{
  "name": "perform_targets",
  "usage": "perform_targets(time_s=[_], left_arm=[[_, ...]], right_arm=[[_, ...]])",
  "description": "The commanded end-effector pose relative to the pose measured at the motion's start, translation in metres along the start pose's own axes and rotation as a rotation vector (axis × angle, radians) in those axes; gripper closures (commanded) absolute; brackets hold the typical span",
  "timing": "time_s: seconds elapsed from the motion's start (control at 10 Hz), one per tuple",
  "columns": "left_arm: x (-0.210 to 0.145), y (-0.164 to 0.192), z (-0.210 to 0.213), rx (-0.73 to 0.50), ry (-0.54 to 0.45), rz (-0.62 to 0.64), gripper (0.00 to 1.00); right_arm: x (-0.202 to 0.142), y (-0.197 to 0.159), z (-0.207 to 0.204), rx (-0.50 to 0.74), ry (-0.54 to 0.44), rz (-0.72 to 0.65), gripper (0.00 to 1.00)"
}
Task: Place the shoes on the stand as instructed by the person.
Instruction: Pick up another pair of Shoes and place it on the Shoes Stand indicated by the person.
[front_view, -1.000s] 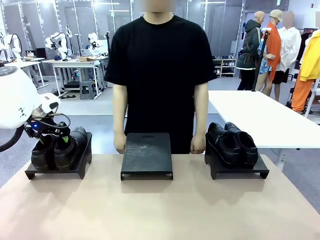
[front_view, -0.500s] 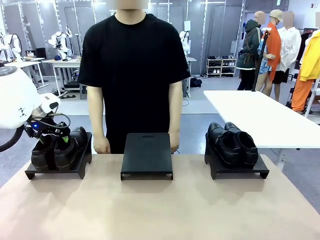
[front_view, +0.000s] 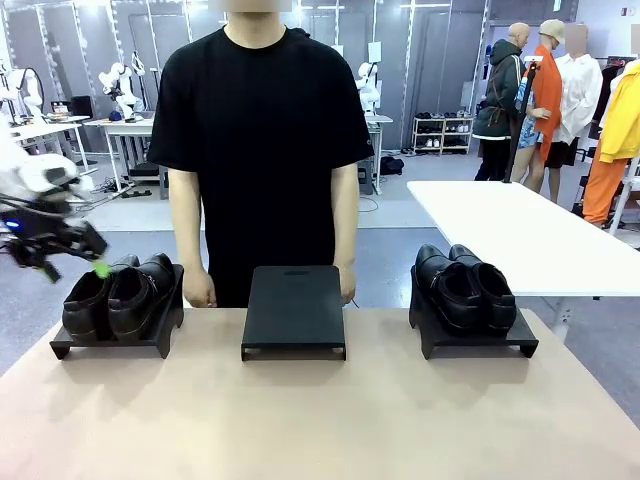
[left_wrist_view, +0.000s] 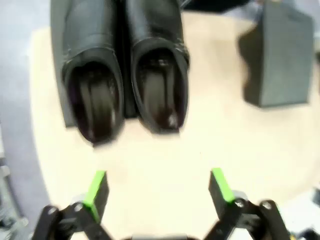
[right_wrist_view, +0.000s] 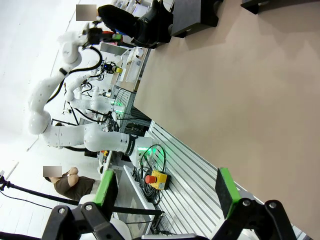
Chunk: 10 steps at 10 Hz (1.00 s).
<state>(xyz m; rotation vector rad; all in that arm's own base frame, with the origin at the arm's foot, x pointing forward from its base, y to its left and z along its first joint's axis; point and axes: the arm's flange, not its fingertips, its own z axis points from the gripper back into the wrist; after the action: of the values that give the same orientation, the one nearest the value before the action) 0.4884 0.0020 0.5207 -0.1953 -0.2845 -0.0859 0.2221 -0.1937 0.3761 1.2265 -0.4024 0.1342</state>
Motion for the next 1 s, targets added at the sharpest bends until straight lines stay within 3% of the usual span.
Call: perform_targets(time_s=[0.0, 0.1, 0.3, 0.6, 0.9], left_arm=[[-0.057, 0.039, 0.045, -0.175, 0.048, 0.001, 0.0], [-0.087, 0.061, 0.057, -0.316, 0.063, -0.007, 0.0], [-0.138, 0.113, 0.057, -0.569, -0.02, -0.08, 0.0], [-0.208, 0.178, 0.023, -0.988, -0.053, -0.126, 0.0], [-0.205, 0.172, 0.019, -1.017, -0.064, -0.159, 0.0]], right_arm=[[0.0, 0.005, 0.0, 0.009, -0.01, 0.009, 0.0], [0.0, 0.005, 0.0, 0.009, -0.01, 0.009, 0.0], [0.0, 0.005, 0.0, 0.009, -0.01, 0.009, 0.0], [0.0, 0.005, 0.0, 0.009, -0.01, 0.009, 0.0], [0.0, 0.005, 0.0, 0.009, -0.01, 0.009, 0.0]])
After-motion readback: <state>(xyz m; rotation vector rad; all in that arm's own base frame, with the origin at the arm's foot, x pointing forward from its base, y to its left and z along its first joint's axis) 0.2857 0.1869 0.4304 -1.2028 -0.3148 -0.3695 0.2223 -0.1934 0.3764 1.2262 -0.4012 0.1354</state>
